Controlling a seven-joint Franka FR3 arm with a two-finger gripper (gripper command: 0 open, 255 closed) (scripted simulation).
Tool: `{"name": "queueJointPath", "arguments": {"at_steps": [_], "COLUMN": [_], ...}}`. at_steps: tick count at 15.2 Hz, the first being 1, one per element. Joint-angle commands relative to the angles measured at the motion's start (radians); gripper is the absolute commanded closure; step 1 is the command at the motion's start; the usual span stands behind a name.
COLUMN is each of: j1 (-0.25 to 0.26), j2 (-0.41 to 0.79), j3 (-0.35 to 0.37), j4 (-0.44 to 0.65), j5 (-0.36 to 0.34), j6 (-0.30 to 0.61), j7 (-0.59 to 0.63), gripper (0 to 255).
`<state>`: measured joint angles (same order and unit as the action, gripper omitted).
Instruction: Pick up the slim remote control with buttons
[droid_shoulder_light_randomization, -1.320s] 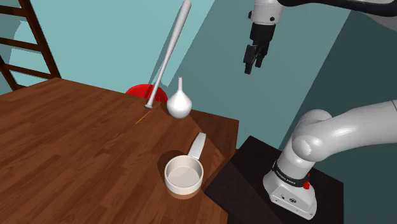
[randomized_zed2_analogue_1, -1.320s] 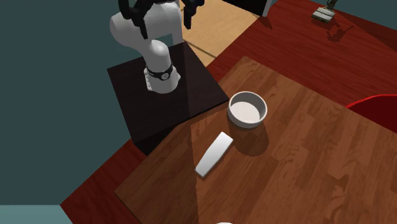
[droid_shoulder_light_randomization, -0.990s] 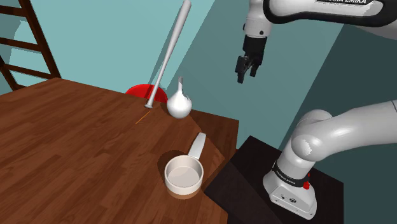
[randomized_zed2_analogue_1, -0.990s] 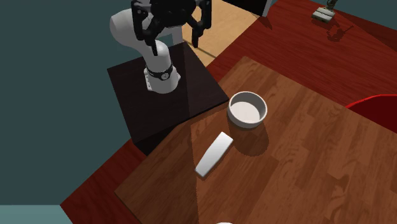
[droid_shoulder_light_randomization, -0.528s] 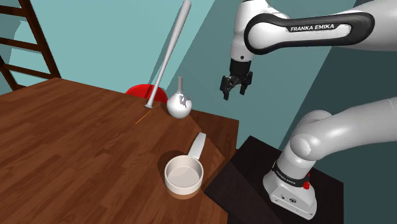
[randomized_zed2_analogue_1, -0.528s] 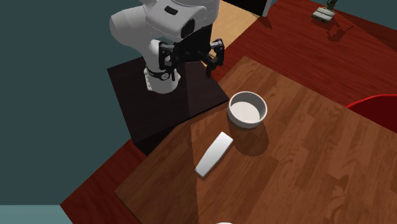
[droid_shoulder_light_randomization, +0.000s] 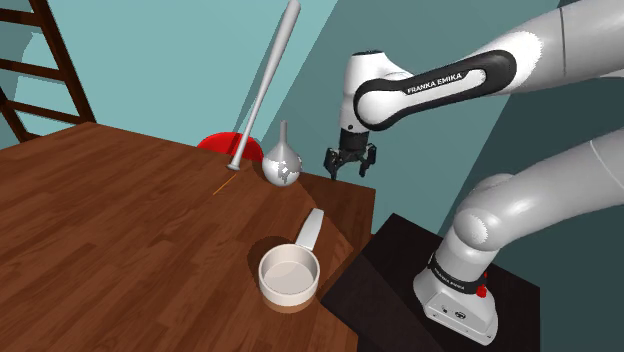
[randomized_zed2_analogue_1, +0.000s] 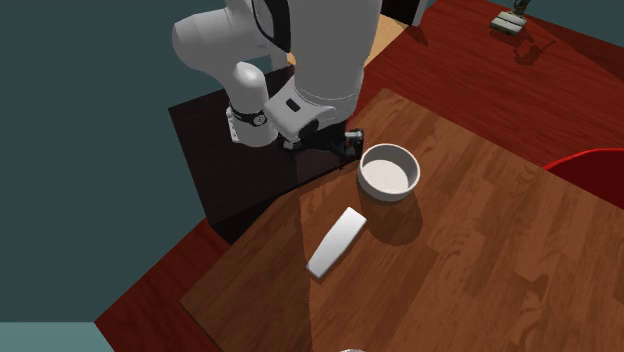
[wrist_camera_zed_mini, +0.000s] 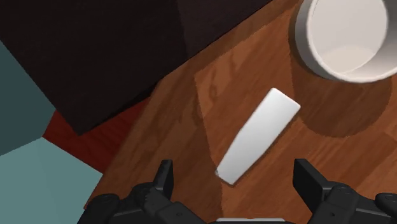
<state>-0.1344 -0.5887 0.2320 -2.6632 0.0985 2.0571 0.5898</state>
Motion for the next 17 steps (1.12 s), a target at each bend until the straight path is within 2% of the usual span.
{"name": "queueJointPath", "arguments": {"at_steps": [1,5,9,14,17], "j1": [-0.016,-0.054,-0.1,-0.146,-0.132], "j2": [0.068,0.223,0.401,0.643,0.787], "j3": [0.026,0.076,0.119,0.134,0.091], "j4": [-0.015,-0.024,-0.007,0.051,0.104], "j5": [0.011,0.016,-0.018,-0.147,-0.25], "j6": [0.086,0.252,0.413,0.59,0.675], "j7": [0.067,0.2,0.351,0.588,0.743], "gripper": [0,0,0,0,0]}}
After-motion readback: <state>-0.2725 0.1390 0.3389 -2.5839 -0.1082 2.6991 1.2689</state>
